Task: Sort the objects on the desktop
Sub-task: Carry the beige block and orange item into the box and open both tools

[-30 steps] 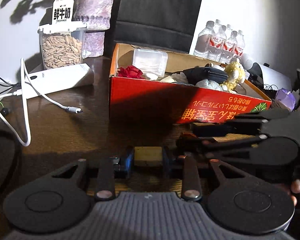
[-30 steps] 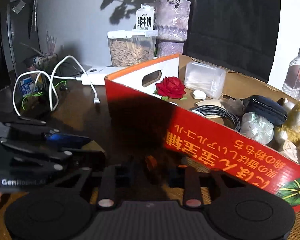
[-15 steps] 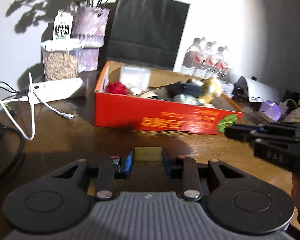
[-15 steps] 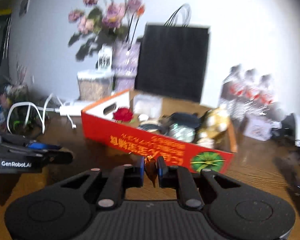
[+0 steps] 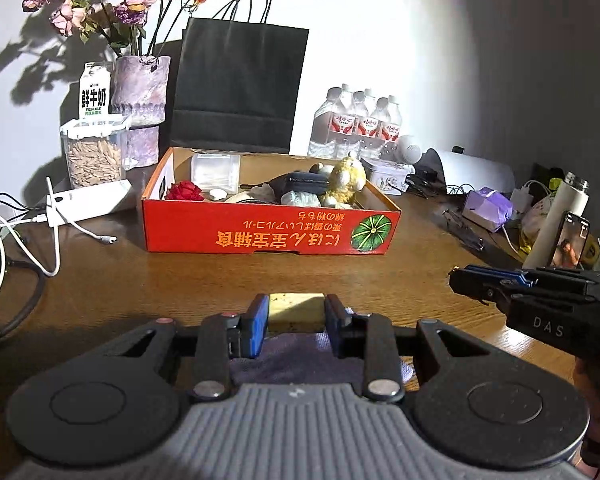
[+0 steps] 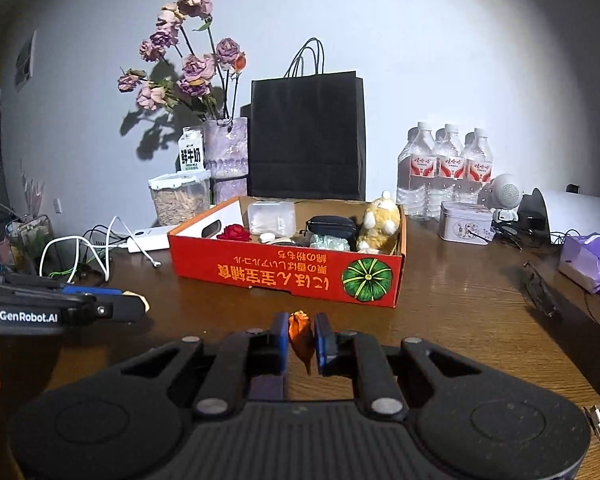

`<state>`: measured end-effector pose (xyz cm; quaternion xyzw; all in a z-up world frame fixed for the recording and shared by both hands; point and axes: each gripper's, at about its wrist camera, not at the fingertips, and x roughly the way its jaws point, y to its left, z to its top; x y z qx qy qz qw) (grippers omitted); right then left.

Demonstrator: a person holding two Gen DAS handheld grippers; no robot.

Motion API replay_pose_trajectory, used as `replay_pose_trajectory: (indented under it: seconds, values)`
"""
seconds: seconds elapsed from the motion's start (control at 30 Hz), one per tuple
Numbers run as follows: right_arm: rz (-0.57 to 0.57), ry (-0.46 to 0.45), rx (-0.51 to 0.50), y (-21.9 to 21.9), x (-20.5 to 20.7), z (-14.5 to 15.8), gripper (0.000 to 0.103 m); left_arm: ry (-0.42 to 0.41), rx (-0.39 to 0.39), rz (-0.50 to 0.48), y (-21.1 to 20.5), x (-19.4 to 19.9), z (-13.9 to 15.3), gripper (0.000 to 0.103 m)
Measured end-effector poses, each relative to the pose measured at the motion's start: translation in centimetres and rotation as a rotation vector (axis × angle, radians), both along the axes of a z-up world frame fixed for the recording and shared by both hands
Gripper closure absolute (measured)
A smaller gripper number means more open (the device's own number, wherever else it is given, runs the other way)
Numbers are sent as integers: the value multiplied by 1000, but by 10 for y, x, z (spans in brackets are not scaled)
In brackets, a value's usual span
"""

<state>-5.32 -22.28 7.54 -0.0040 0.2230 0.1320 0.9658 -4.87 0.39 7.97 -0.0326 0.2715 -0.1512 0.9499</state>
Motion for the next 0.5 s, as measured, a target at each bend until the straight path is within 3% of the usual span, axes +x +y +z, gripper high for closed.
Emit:
replay_pose_trajectory:
  seconds: [0.13, 0.27, 0.4, 0.5]
  values:
    - [13, 10, 6, 2, 17, 2, 90, 0, 0, 3, 5, 8, -1, 72]
    - [57, 2, 42, 2, 55, 21, 90, -18, 8, 0, 16, 41, 8, 72]
    - [117, 26, 69, 12, 134, 44, 90, -44, 31, -3, 28, 110, 30, 72]
    - [140, 147, 143, 25, 219, 48, 91, -18, 56, 2, 33, 180, 40, 72]
